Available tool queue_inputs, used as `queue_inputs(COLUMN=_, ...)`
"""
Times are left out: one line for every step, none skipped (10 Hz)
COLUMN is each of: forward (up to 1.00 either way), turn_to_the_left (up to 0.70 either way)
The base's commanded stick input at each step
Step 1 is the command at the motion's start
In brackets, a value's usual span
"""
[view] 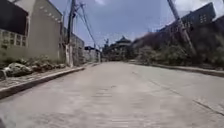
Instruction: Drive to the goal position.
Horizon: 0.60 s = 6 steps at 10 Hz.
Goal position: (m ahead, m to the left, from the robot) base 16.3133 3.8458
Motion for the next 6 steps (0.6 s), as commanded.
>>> queue_inputs(forward=1.00, turn_to_the_left=0.00)
queue_inputs(forward=1.00, turn_to_the_left=0.00)
queue_inputs(forward=1.00, turn_to_the_left=0.00)
queue_inputs(forward=1.00, turn_to_the_left=0.00)
queue_inputs(forward=1.00, turn_to_the_left=0.00)
queue_inputs(forward=1.00, turn_to_the_left=0.00)
